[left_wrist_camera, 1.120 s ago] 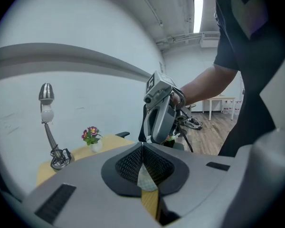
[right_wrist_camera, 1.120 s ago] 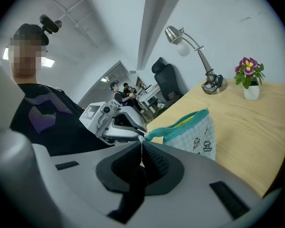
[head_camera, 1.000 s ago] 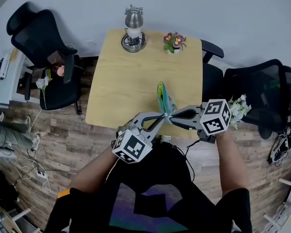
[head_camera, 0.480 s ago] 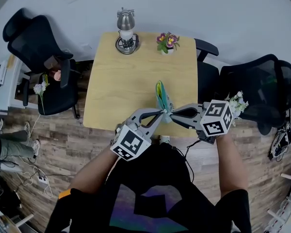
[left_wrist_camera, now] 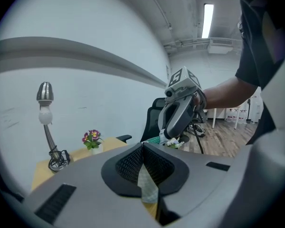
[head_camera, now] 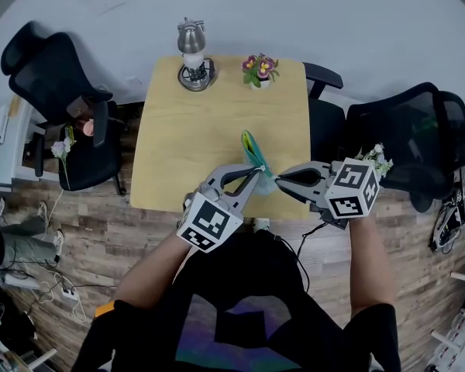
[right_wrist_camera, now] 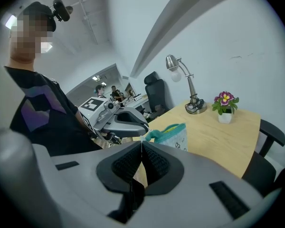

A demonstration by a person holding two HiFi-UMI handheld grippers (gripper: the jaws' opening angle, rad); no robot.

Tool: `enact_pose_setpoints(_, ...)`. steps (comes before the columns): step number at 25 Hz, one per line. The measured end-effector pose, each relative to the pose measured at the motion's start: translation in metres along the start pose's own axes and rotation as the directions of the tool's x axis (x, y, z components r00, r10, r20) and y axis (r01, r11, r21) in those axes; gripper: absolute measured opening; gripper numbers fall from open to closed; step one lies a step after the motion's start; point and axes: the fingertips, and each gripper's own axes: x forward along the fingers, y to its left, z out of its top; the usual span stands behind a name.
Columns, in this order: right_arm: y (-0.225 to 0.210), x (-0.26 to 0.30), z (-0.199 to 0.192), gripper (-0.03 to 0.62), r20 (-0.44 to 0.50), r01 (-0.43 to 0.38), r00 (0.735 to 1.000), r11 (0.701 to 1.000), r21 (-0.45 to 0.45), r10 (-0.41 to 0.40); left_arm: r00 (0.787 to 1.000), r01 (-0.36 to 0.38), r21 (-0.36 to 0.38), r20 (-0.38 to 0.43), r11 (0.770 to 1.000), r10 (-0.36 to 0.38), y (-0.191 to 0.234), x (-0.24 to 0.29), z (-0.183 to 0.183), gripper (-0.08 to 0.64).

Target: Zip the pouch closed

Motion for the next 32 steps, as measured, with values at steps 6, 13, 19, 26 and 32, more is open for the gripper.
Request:
enact_pose_setpoints(6, -0.001, -0.011, -0.001, 0.018, -0.012, 0.025, 1.000, 0.999, -0.026, -0.025, 0.995, -0.094, -0.128, -0.036, 0.987, 0.090, 0.031, -0.003, -0.011, 0.009)
enact_pose_setpoints(13, -0.018, -0.027, -0.018, 0.018, -0.073, 0.124, 0.989, 0.990, -0.071, -0.129, 0.981, -0.193, -0.236, -0.080, 0.952, 0.179, 0.075, -0.018, -0.031, 0.008)
enact_pose_setpoints(19, -0.035, -0.036, -0.022, 0.018, -0.083, 0.220, 0.970, 0.970, -0.107, -0.230, 0.980, -0.196, -0.286, -0.097, 0.938, 0.175, 0.081, -0.022, -0.040, 0.009)
enact_pose_setpoints(26, -0.049, -0.043, -0.024, 0.018, -0.075, 0.293, 0.950, 0.949, -0.113, -0.303, 0.988, -0.155, -0.326, -0.077, 0.933, 0.137, 0.073, -0.018, -0.036, 0.009)
enact_pose_setpoints(32, -0.069, -0.051, -0.019, 0.020, -0.038, 0.387, 0.919, 0.916, -0.101, -0.392, 0.991, -0.136, -0.340, -0.058, 0.931, 0.123, 0.073, -0.008, -0.029, 0.009)
